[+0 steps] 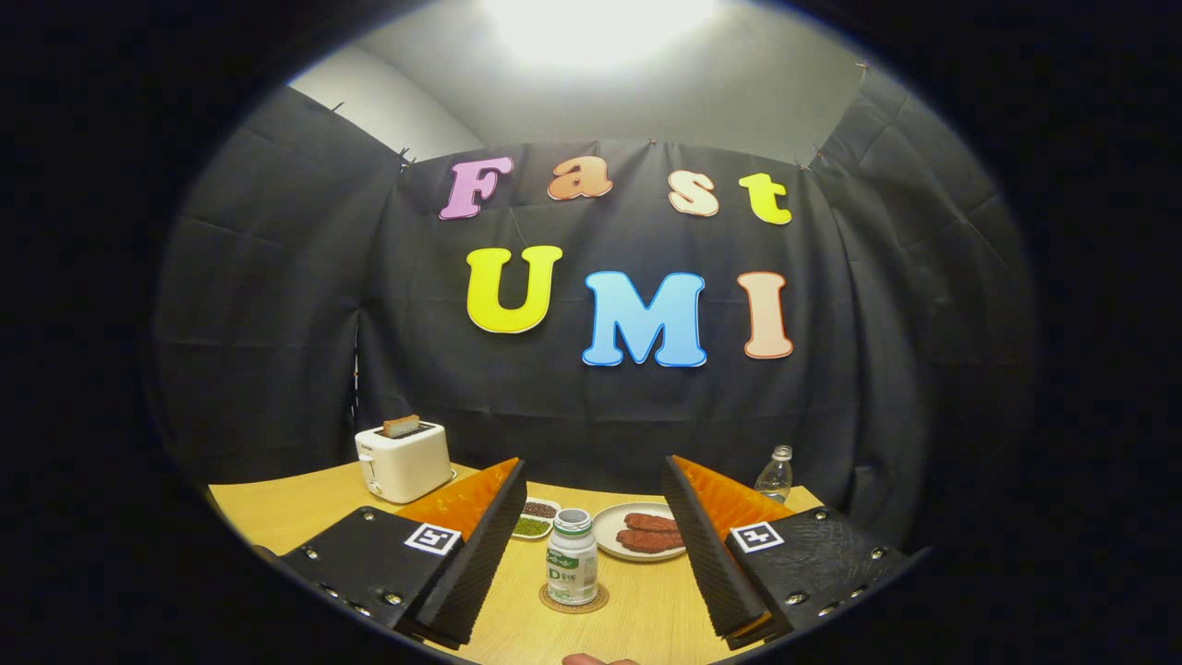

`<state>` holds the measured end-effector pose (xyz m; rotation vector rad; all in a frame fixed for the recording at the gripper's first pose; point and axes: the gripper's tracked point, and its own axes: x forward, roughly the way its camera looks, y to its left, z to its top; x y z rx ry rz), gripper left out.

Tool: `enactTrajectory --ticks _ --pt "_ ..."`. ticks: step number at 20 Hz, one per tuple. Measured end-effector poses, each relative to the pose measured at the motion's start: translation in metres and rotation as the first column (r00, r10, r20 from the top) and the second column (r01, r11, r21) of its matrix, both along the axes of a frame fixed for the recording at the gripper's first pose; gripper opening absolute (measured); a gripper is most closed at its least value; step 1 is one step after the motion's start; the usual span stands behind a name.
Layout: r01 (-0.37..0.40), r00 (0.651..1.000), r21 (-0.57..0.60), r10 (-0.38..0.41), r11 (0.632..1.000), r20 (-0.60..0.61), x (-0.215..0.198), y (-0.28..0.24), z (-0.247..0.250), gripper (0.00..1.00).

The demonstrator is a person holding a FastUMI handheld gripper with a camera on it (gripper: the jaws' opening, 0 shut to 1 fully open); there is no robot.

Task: Take the bottle from table, then pour the juice into the cup, finally place the bottle on the coaster

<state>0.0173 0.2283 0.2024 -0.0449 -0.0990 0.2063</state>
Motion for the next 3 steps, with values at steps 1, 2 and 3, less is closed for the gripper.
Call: enactTrajectory --ticks 1,2,3 --pt "0.007 1.0 0.002 -0.007 1.0 -0.003 -0.0015 -0.0039 -0.0021 0.91" --pt "0.008 1.0 0.003 -0.008 1.0 -0.007 -0.0025 -0.0071 -0.0036 0.91" --pt "0.01 1.0 0.003 -0.01 1.0 -0.01 -0.0037 -0.0089 -0.0072 0.91"
